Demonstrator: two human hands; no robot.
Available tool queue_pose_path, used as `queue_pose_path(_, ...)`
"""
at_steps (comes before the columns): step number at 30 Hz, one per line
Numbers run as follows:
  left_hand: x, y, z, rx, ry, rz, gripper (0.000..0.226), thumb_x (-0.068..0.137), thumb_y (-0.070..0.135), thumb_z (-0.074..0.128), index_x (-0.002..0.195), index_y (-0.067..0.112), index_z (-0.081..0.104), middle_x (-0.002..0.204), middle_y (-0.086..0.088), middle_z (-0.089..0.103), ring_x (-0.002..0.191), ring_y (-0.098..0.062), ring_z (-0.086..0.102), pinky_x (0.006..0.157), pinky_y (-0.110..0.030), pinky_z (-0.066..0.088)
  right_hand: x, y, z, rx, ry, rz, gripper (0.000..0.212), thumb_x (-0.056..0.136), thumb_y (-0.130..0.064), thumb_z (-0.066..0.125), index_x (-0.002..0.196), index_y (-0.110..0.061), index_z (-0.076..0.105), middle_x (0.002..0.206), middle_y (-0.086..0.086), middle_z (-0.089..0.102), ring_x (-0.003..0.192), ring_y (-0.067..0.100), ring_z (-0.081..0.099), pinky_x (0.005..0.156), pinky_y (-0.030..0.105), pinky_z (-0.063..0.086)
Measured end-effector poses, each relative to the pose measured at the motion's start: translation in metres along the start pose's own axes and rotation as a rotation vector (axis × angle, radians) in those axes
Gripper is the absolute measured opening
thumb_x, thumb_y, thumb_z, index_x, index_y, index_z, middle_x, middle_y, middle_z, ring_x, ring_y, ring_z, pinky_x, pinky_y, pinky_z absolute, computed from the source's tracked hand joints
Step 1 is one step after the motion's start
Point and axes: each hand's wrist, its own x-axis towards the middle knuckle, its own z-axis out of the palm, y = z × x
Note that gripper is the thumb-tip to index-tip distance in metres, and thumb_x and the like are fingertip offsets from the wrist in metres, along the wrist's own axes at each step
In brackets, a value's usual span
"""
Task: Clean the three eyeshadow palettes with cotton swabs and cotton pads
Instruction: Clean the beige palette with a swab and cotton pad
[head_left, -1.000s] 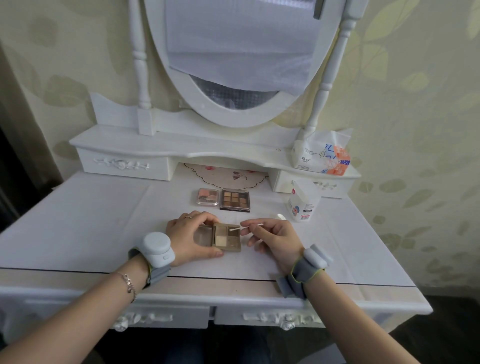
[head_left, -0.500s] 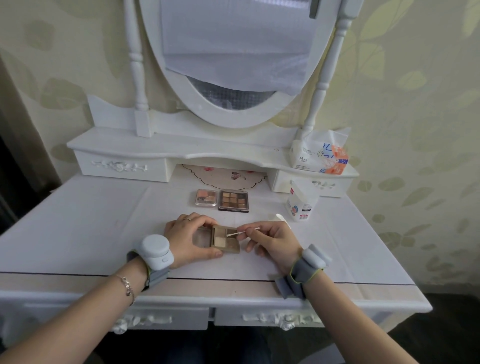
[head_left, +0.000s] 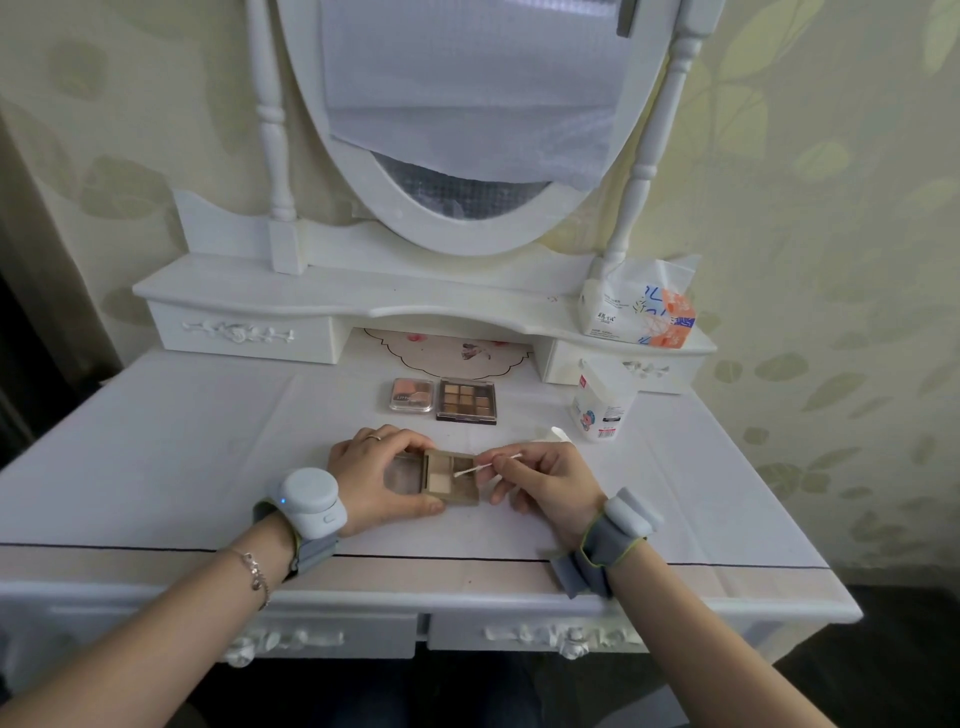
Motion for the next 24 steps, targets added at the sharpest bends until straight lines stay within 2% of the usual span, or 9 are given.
queue_pose_path(4, -0.0003, 0.0011, -0.0001, 0.0, 0.005, -0.001, 0.069, 0.039, 0.078, 0.046, 0.102, 0.05, 0.043, 0.109, 0.022, 0.047, 0.106, -0.003, 0.037, 0.094, -0.027, 0.024, -0.0005, 0.0005, -0.0002, -0.026, -0.039, 0.009, 0.025, 0.09, 0.004, 0.051, 0.078, -0.008, 0.07, 0.064, 0.001, 0.07, 0.048, 0.01, 0.06, 0.04, 0.016, 0.034)
queue_pose_path(18, 0.0, -0.0012, 0.0011, -0.011, 0.013, 0.001, 0.067, 0.04, 0.077, 0.048, 0.101, 0.049, 0.045, 0.106, 0.023, 0.048, 0.105, -0.004, 0.039, 0.094, -0.028, 0.025, -0.0008, -0.0009, 0.0015, -0.011, -0.015, -0.005, 0.023, 0.091, 0.001, 0.053, 0.084, -0.011, 0.071, 0.071, 0.0, 0.072, 0.051, 0.008, 0.06, 0.041, 0.017, 0.034)
queue_pose_path(24, 0.0005, -0.0026, 0.0016, -0.023, 0.014, -0.002, 0.057, 0.04, 0.077, 0.049, 0.092, 0.054, 0.043, 0.106, 0.025, 0.049, 0.105, -0.003, 0.039, 0.093, -0.027, 0.025, -0.0014, -0.0019, 0.0021, -0.024, -0.028, 0.017, 0.024, 0.091, 0.001, 0.052, 0.082, -0.011, 0.071, 0.068, 0.0, 0.071, 0.05, 0.008, 0.059, 0.04, 0.016, 0.033)
